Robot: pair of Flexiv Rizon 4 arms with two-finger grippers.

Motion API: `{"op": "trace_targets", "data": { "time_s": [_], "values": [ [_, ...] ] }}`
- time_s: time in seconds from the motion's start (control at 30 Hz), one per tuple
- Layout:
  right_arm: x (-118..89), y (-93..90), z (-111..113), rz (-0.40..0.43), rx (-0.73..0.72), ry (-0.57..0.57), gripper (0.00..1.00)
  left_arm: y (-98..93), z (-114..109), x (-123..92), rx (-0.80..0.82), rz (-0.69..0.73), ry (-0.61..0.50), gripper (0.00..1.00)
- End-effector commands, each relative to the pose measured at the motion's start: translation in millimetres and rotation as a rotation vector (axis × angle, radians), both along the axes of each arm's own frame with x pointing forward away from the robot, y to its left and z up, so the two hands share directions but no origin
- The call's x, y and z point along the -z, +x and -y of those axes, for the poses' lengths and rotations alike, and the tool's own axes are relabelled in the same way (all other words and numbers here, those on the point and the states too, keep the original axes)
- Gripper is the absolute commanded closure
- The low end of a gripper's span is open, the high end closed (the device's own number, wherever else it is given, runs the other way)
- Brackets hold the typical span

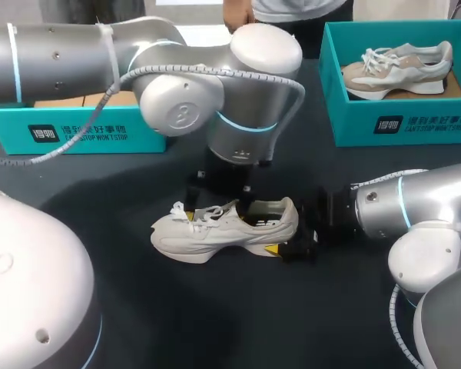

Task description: Take the shoe out of the shoebox, open the shoe tongue, remove and reinsert the insole, then place the shoe into the shoebox

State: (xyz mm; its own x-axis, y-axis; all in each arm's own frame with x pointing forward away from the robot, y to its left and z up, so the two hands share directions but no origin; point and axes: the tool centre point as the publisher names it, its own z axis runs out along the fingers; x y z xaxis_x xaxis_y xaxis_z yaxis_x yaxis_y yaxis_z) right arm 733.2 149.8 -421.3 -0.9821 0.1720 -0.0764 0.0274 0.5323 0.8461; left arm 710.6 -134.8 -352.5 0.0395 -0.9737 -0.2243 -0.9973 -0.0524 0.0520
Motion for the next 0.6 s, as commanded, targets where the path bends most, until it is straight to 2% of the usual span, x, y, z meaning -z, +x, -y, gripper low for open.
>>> {"op": "trace_targets", "data": {
  "time_s": [0.03, 0.07, 0.1, 0.17, 0.4, 0.6],
  "values": [
    [3, 1.3, -5, 0.000, 0.002, -0.004, 1.00, -4.4, -20, -16, -0.004, 0.014, -0.069, 0.53],
    [3, 1.3, -5, 0.000, 0.002, -0.004, 1.00, -4.3, -20, -17, -0.006, 0.015, -0.074, 0.69],
    [3, 1.3, -5, 0.000, 0.002, -0.004, 1.00, -4.1, -19, -19, -0.006, 0.015, -0.081, 0.76],
    [3, 1.3, -5, 0.000, 0.002, -0.004, 1.00, -4.1, -17, -21, -0.002, 0.014, -0.096, 1.00],
    [3, 1.3, -5, 0.000, 0.002, -0.004, 1.00, -3.5, -10, -31, 0.019, 0.020, -0.138, 1.00],
    [3, 1.3, -5, 0.000, 0.002, -0.004, 1.00, -6.3, -12, -44, 0.029, 0.035, -0.177, 1.00]
  ]
}}
